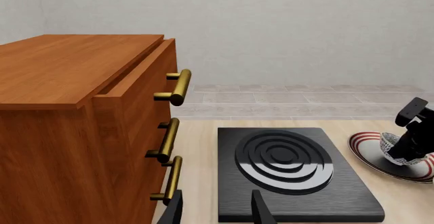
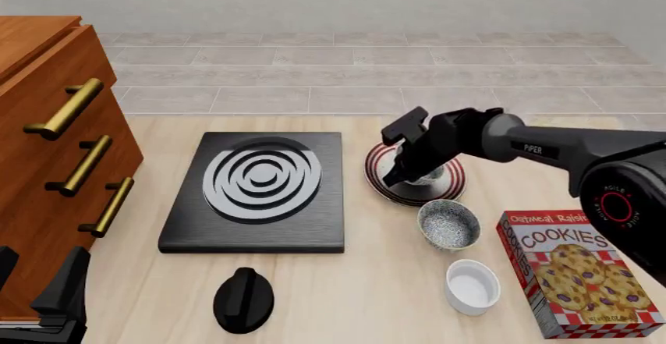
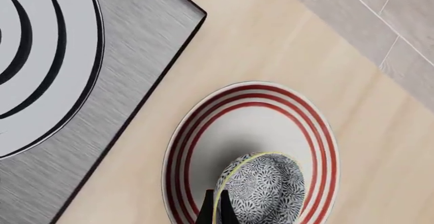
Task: Pick the akita bowl from table center and place it on the plate.
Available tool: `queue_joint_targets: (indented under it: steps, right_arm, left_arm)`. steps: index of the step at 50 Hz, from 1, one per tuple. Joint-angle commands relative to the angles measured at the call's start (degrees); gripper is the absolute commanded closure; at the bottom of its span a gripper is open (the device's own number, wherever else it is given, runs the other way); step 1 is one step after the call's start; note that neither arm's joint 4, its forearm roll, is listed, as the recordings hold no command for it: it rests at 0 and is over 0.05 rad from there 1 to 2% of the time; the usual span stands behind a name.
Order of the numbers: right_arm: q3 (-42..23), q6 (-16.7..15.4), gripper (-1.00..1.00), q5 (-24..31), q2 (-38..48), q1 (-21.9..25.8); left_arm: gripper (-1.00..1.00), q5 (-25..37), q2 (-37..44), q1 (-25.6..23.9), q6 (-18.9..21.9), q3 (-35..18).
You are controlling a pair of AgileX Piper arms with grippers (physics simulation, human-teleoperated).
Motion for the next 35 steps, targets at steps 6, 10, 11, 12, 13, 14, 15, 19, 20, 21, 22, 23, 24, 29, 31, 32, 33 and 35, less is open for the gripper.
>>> queue_joint_targets:
  steps: [6, 10, 11, 12, 13, 14, 15, 19, 20, 21, 22, 23, 24, 29, 31, 32, 33, 35]
  right_arm:
    - [0.3, 0.0, 1.00, -0.3, 0.2, 0.0]
    - [0.7, -0.1, 1.00, -0.7, 0.2, -0.2]
    - [1.1, 0.1, 1.00, -1.0, 0.2, 0.1]
    - [1.1, 0.1, 1.00, -1.0, 0.2, 0.1]
    - [1.0, 0.2, 1.00, -1.0, 0.2, -0.1]
    - [1.0, -0.5, 1.00, -1.2, 0.3, -0.6]
    - [1.0, -0.5, 1.00, -1.2, 0.3, -0.6]
    - [0.9, -0.2, -1.00, -1.4, 0.5, -0.4]
    - [0.8, -0.4, -1.00, -1.2, 0.3, -0.6]
    - [0.6, -0.5, -1.00, -1.1, 0.3, -0.8]
    - [0.6, -0.5, -1.00, -1.0, 0.2, -0.8]
    - [0.6, -0.5, -1.00, -1.0, 0.1, -0.8]
    - [0.6, -0.5, -1.00, -1.1, 0.1, -0.8]
    - [1.0, -0.5, -1.00, -1.1, -0.2, -0.8]
    - [1.2, -0.5, -1.00, -1.3, -0.3, -0.9]
    - [1.3, -0.5, -1.00, -1.4, -0.3, -1.0]
    - [1.4, -0.4, -1.00, -1.3, -0.5, -0.9]
    - [1.6, 0.1, -1.00, -1.8, -0.8, -0.8]
  left_arm:
    - [-1.00, 0.0, 0.0, 0.0, 0.0, 0.0]
    - [-1.00, 0.0, 0.0, 0.0, 0.0, 0.0]
    - [-1.00, 0.0, 0.0, 0.0, 0.0, 0.0]
    - [-1.00, 0.0, 0.0, 0.0, 0.0, 0.0]
    - [-1.00, 0.0, 0.0, 0.0, 0.0, 0.0]
    - [-1.00, 0.0, 0.0, 0.0, 0.0, 0.0]
    - [-1.00, 0.0, 0.0, 0.0, 0.0, 0.0]
    - [-1.00, 0.0, 0.0, 0.0, 0.0, 0.0]
    - [-1.00, 0.0, 0.0, 0.0, 0.0, 0.0]
    - [-1.00, 0.0, 0.0, 0.0, 0.0, 0.0]
    - [-1.00, 0.0, 0.0, 0.0, 0.0, 0.0]
    - [-1.00, 0.0, 0.0, 0.0, 0.0, 0.0]
    - [-1.00, 0.0, 0.0, 0.0, 0.0, 0.0]
    - [-1.00, 0.0, 0.0, 0.0, 0.0, 0.0]
    - [-1.00, 0.0, 0.0, 0.0, 0.0, 0.0]
    - [-1.00, 0.0, 0.0, 0.0, 0.0, 0.0]
    - [-1.00, 0.0, 0.0, 0.0, 0.0, 0.0]
    - [-1.00, 0.0, 0.0, 0.0, 0.0, 0.0]
